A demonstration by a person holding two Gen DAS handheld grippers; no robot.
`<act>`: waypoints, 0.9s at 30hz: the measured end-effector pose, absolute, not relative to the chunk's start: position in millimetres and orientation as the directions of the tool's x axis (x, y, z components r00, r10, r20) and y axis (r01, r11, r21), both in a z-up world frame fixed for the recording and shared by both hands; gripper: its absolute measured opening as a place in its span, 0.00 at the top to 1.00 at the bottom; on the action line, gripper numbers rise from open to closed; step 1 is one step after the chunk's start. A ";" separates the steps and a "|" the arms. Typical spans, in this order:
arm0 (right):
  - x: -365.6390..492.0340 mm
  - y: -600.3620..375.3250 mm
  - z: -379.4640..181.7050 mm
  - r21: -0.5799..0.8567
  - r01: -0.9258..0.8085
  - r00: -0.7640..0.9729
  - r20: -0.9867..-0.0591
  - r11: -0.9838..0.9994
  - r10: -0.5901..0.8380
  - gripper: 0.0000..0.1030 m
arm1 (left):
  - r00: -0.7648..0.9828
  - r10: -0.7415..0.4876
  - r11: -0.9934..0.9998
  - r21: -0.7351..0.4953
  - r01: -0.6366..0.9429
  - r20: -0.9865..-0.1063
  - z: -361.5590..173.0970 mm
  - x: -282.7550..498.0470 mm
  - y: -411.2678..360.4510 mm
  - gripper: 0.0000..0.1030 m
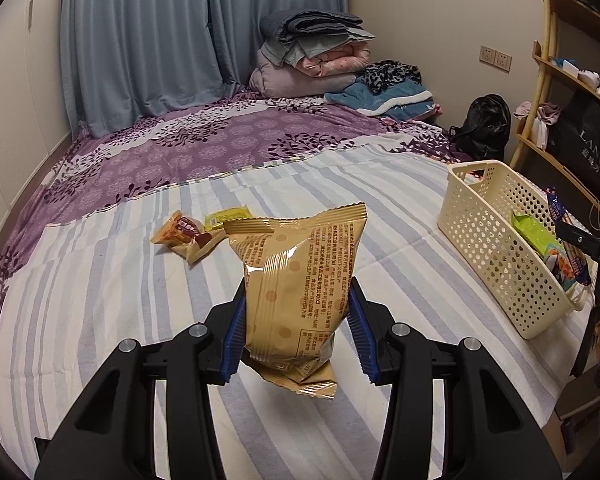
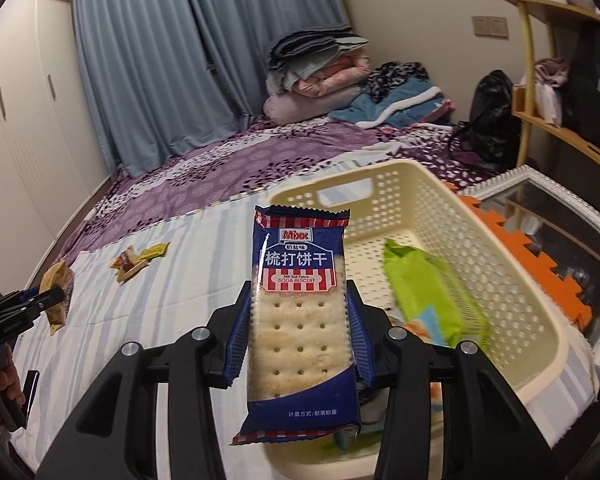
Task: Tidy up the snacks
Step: 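Lift and carry the cracker pack with the right tool while the left tool carries the bread bag, then lower the cracker pack into the basket and open the right tool while the left tool releases the bread bag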
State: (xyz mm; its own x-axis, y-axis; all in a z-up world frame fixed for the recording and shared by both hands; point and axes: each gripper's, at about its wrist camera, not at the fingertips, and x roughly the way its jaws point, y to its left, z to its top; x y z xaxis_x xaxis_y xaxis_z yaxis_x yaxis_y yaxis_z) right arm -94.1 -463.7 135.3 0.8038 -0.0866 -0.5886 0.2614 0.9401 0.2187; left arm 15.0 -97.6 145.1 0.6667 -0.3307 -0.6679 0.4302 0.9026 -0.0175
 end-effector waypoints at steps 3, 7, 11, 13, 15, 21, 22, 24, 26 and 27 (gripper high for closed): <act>-99.7 -478.4 131.9 0.221 0.297 0.798 -0.593 0.929 -0.113 0.57 | 0.660 -0.339 0.894 -0.012 0.448 -0.670 146.3 13.9 -106.1 0.54; -103.1 -493.6 127.9 0.223 0.334 0.790 -0.597 0.916 -0.142 0.57 | 0.654 -0.348 0.884 -0.005 0.467 -0.672 147.8 12.7 -115.5 0.54; -102.5 -507.1 119.5 0.222 0.364 0.774 -0.613 0.904 -0.161 0.57 | 0.647 -0.355 0.876 0.001 0.482 -0.675 147.7 10.8 -124.5 0.54; -103.5 -508.9 117.1 0.220 0.376 0.768 -0.617 0.900 -0.170 0.57 | 0.643 -0.359 0.872 0.003 0.490 -0.676 148.0 10.4 -129.1 0.54; -104.3 -511.8 114.9 0.222 0.385 0.766 -0.619 0.896 -0.176 0.56 | 0.641 -0.363 0.867 0.007 0.498 -0.676 149.0 9.6 -133.1 0.54; -112.6 -517.7 117.2 0.246 0.403 0.783 -0.592 0.881 -0.193 0.38 | 0.632 -0.374 0.853 0.015 0.522 -0.679 151.0 7.3 -145.4 0.54; -114.2 -517.8 118.2 0.248 0.404 0.786 -0.587 0.880 -0.196 0.38 | 0.630 -0.378 0.850 0.016 0.527 -0.679 151.5 6.9 -147.9 0.54; -118.3 -519.3 120.7 0.254 0.406 0.793 -0.575 0.878 -0.201 0.38 | 0.624 -0.389 0.842 0.014 0.540 -0.678 153.6 6.5 -155.0 0.54; -123.0 -518.8 122.4 0.259 0.406 0.798 -0.567 0.876 -0.203 0.38 | 0.619 -0.400 0.833 0.014 0.554 -0.676 156.4 5.4 -163.8 0.54; -125.5 -518.6 123.1 0.258 0.408 0.800 -0.563 0.876 -0.207 0.38 | 0.617 -0.407 0.826 0.017 0.563 -0.674 158.0 4.2 -169.3 0.54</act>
